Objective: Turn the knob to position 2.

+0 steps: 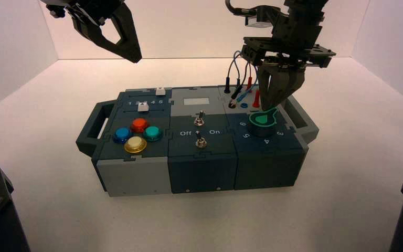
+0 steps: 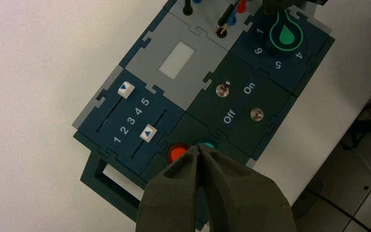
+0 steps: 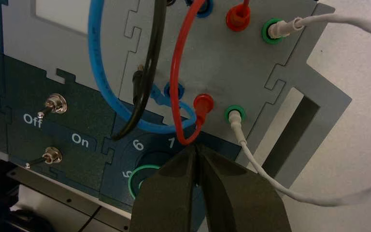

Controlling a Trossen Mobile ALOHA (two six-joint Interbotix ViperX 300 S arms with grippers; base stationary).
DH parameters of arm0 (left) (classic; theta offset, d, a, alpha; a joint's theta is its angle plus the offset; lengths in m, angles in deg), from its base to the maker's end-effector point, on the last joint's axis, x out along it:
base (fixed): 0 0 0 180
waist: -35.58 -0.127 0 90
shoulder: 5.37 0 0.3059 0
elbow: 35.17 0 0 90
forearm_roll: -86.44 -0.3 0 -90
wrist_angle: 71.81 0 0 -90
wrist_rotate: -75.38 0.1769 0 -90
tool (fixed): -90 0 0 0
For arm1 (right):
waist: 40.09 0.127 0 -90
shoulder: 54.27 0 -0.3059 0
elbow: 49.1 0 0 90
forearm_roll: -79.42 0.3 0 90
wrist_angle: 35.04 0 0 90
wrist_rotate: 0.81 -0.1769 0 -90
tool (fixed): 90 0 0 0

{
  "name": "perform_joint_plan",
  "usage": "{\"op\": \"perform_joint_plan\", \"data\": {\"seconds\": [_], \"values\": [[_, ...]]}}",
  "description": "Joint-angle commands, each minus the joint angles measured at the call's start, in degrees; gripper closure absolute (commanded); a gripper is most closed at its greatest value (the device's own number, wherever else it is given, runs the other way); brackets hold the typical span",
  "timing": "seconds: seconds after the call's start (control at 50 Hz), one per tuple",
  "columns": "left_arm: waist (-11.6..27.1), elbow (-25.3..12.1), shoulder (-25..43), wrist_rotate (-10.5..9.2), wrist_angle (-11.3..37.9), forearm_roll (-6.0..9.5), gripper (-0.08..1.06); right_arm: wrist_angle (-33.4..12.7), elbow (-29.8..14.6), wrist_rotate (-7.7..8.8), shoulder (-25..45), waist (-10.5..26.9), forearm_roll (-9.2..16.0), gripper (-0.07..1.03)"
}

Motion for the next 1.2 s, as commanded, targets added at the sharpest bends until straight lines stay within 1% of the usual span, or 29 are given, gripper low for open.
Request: {"op": "perform_joint_plan", "data": {"seconds": [0.02,0.34,0.44,0.5,0.6,0.96,1.1,1.2], "values": [[0.18,-1.05,-0.35,0.35,-0.26,-0.09,1.01,-0.44,-0.26,-0.18,-1.85,-0.09,-0.09,0.99],[0.26,-1.05,-0.35,0.35,-0.18,0.09,1.01,-0.53,0.35,-0.18,-1.85,-0.09,-0.18,0.99],[2.37,-0.97,-0.35,0.35,-0.09,0.09,1.01,-0.53,0.18,-0.26,-1.76,-0.09,-0.26,0.99],[4.31,-0.7,-0.26,0.44,0.0,0.09,1.01,-0.53,0.09,-0.26,-1.76,-0.09,-0.18,0.99],[5.36,-0.62,0.09,0.35,0.26,0.09,1.01,-0.53,0.18,-0.18,-1.76,-0.09,-0.26,0.99],[5.71,-0.62,0.35,0.35,0.35,0.09,1.01,-0.26,0.09,-0.26,-1.32,-0.09,-0.44,0.99],[5.71,-0.53,0.44,0.35,0.35,0.09,1.01,-0.35,-0.53,-0.26,-1.67,-1.93,-1.49,0.99],[5.71,-0.53,0.44,0.35,0.35,0.09,1.01,-2.9,-1.85,-0.18,-3.96,-4.39,-2.72,0.99]]}}
